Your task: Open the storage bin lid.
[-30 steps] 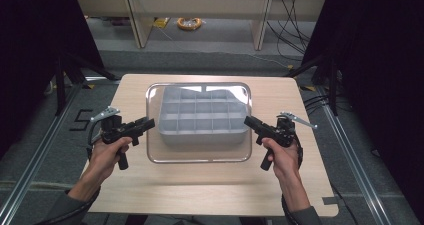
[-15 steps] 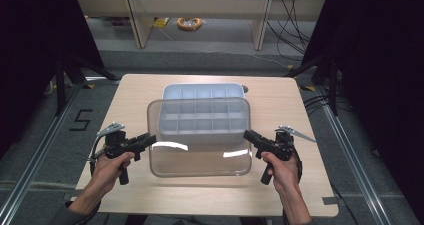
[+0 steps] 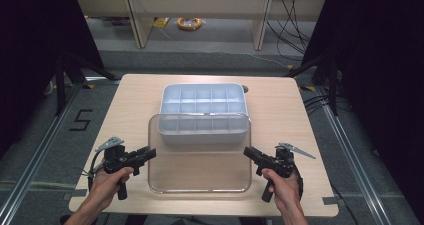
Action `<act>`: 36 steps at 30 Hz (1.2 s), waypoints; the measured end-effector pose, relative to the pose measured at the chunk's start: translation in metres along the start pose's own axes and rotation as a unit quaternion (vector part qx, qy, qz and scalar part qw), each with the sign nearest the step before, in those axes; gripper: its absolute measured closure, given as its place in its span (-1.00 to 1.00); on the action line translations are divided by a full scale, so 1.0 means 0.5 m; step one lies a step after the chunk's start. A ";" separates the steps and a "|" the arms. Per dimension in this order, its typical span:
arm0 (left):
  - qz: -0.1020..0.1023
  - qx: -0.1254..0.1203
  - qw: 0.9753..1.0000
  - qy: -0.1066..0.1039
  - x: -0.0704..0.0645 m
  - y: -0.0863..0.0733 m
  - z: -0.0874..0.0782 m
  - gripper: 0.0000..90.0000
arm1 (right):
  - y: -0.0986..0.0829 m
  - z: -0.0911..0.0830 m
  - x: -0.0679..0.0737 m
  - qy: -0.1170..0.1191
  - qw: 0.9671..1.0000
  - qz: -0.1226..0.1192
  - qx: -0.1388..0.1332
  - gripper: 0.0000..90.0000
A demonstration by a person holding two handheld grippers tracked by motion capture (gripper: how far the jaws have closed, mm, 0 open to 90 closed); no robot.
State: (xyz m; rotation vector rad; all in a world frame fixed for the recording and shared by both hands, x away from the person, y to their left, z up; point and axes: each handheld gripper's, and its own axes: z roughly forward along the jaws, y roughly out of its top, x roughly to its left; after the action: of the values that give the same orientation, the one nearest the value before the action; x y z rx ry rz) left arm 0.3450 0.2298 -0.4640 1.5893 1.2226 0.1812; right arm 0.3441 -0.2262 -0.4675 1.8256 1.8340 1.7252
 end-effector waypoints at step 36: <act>-0.013 0.058 0.998 0.001 0.008 -0.081 0.004 0.31 | -0.075 0.000 -0.022 -0.037 0.998 0.006 0.046 0.42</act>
State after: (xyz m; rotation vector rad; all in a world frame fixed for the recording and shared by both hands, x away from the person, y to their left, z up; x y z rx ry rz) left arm 0.3236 0.2277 -0.4989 1.6724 1.2754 0.0963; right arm 0.3224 -0.2228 -0.4996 1.9101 1.9061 1.5788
